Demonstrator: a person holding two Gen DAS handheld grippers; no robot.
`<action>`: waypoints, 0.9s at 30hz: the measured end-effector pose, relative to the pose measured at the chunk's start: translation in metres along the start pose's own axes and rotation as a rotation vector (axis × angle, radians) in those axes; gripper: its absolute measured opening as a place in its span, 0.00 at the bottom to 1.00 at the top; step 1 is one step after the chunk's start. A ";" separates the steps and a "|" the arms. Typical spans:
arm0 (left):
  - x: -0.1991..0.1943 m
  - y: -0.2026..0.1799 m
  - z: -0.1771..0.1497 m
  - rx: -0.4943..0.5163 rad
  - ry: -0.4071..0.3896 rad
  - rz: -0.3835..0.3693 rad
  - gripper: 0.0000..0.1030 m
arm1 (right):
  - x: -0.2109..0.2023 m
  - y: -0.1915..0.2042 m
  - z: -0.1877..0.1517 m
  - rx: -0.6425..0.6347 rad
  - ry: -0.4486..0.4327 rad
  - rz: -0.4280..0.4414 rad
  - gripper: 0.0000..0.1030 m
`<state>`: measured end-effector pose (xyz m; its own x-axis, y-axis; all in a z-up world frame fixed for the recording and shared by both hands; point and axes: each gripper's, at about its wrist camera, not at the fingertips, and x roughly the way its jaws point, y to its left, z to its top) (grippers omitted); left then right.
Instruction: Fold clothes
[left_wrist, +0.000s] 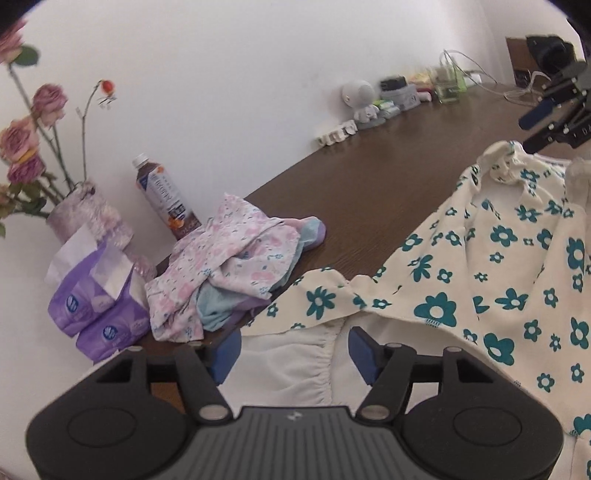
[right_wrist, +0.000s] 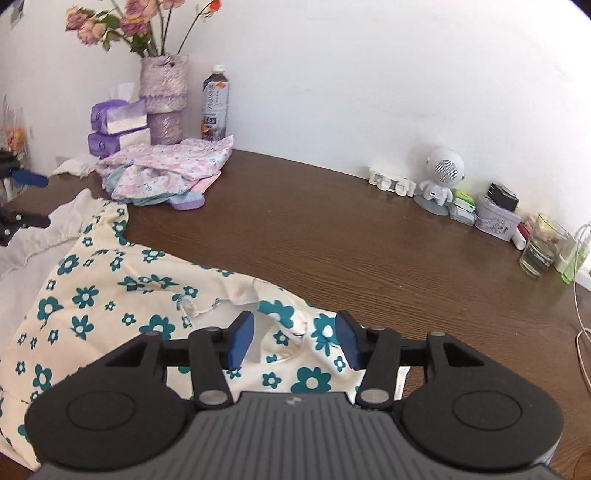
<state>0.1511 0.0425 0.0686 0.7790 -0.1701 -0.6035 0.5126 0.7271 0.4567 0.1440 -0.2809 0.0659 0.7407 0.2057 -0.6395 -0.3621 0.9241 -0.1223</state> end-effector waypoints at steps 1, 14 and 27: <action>0.004 -0.004 0.004 0.026 0.008 0.001 0.62 | 0.002 0.004 0.002 0.005 0.009 0.035 0.46; 0.037 0.020 0.015 -0.351 0.068 -0.206 0.55 | 0.075 0.004 0.021 0.300 0.174 0.191 0.35; 0.076 0.033 0.005 -0.750 0.177 -0.434 0.27 | 0.107 -0.006 0.022 0.622 0.170 0.223 0.35</action>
<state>0.2288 0.0502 0.0407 0.4715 -0.4726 -0.7445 0.3302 0.8775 -0.3478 0.2384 -0.2577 0.0148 0.5685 0.4066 -0.7152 -0.0660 0.8891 0.4529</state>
